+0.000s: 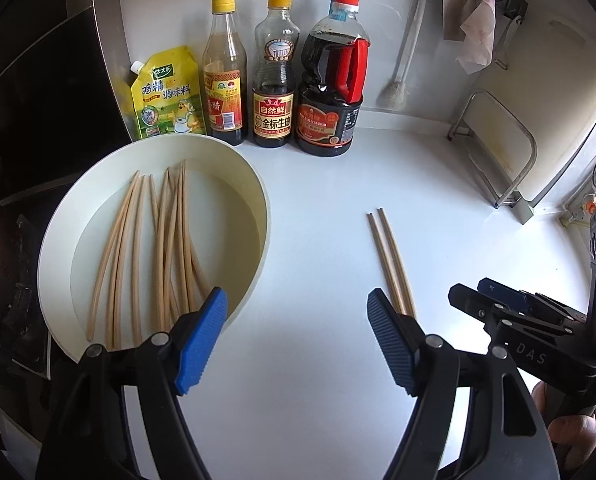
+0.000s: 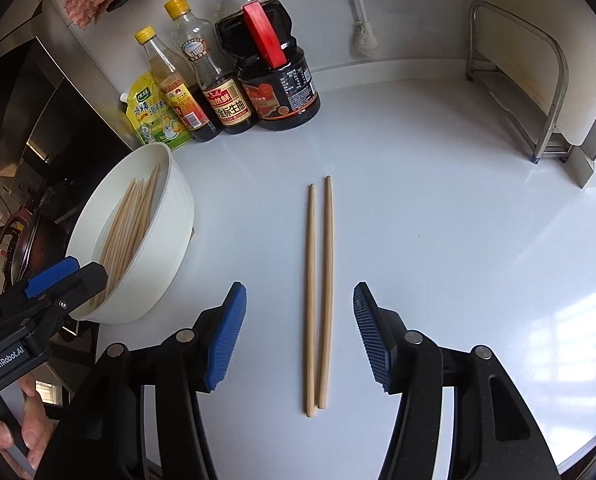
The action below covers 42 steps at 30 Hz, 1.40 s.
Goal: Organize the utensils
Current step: 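Move both open grippers back toward the last two chopsticks, then close the right gripper on one chopstick while the left gripper approaches the other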
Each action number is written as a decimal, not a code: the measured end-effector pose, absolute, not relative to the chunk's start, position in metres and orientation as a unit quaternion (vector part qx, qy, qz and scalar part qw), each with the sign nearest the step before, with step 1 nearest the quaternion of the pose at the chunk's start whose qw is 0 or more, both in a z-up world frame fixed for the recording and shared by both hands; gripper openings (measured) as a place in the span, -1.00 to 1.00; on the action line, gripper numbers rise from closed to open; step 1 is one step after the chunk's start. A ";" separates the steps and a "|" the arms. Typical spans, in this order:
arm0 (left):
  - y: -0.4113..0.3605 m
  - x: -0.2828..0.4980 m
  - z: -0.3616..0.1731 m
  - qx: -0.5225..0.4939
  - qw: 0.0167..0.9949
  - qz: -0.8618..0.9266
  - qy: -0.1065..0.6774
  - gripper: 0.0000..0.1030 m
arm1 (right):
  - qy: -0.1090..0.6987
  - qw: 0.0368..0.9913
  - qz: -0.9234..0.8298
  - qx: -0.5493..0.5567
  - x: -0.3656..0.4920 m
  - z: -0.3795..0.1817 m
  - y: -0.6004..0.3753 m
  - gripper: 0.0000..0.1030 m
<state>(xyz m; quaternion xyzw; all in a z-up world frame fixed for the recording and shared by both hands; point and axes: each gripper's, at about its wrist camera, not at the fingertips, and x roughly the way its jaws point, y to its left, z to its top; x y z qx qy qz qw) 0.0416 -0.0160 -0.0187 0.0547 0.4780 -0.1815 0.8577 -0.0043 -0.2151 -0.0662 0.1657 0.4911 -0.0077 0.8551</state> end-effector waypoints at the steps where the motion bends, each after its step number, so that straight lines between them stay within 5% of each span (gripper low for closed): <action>1: -0.016 0.041 -0.019 0.054 0.858 -0.180 0.478 0.38 | 0.492 0.855 -0.008 0.165 -0.004 -0.067 -0.216 0.04; 42: -0.052 0.033 -0.062 0.069 0.847 -0.168 0.499 0.39 | 0.518 0.852 -0.036 0.073 0.010 -0.145 -0.215 0.04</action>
